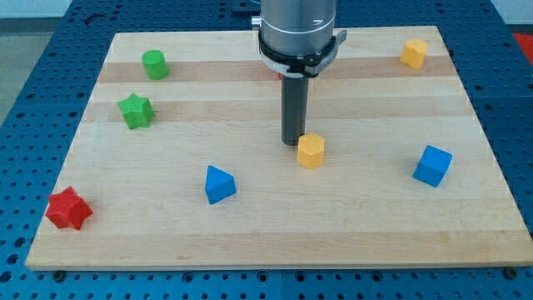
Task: Slide the yellow hexagon towards bottom center
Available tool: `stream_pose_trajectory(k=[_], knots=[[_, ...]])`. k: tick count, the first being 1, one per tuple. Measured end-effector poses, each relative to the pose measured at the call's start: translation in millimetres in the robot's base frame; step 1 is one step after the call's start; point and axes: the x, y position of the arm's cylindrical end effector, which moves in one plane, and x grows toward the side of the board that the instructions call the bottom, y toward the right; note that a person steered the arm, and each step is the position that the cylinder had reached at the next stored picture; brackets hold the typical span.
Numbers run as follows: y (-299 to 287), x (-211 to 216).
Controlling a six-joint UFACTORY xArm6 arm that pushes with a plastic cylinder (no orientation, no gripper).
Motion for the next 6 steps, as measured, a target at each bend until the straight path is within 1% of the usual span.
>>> stream_pose_trajectory(k=[1, 2, 3, 4, 5, 6], knots=[[3.6, -10.1], [16.2, -36.3], [39.3, -5.2], [40.8, 33.4], [21.8, 53.3], [24.4, 67.2]])
